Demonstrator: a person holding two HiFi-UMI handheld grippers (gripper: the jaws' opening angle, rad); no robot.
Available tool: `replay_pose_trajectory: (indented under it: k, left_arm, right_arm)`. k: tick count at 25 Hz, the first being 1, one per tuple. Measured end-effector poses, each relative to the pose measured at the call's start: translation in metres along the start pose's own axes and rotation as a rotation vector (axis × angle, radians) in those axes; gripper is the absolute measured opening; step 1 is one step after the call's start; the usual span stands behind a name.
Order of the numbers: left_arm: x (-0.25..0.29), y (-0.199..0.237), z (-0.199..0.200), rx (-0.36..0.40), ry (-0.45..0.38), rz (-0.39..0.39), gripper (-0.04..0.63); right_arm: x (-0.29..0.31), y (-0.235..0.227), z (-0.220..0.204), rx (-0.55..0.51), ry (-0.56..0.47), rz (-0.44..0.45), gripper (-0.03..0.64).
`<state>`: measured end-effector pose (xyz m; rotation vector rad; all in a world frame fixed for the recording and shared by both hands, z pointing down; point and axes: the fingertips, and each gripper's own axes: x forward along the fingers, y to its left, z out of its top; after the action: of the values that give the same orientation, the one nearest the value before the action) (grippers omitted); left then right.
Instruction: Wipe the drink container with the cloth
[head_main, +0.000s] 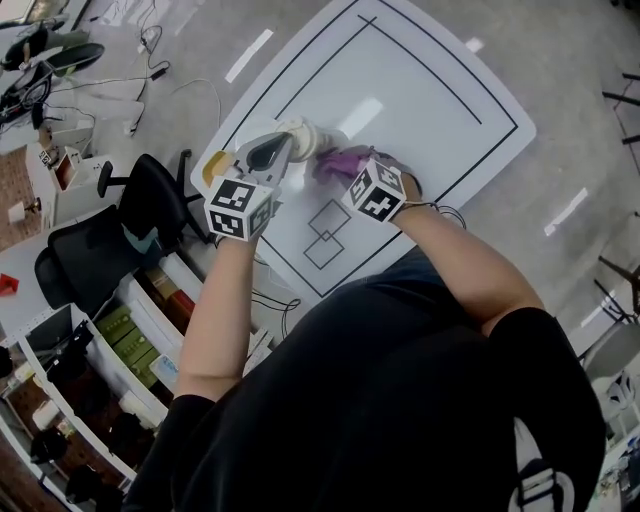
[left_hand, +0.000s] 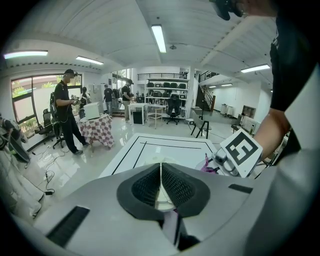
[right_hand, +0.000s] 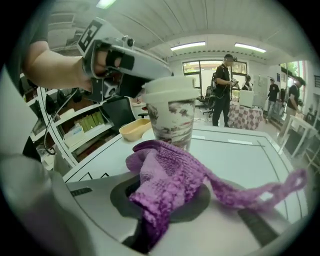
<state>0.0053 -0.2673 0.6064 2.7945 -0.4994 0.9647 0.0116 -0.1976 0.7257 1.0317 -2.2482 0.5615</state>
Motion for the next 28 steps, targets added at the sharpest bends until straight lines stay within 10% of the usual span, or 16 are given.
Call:
replay_pose_trajectory:
  k: [11,28]
  left_arm:
    - [0.001,-0.002,0.002,-0.009,0.001,0.003,0.031]
    - [0.005,-0.001,0.003,0.005,0.016,0.013,0.026]
  right_arm:
    - [-0.048,-0.024,0.066,-0.130,-0.118,-0.072,0.074]
    - [0.025,-0.065,0.010,-0.112,0.054,-0.074,0.071]
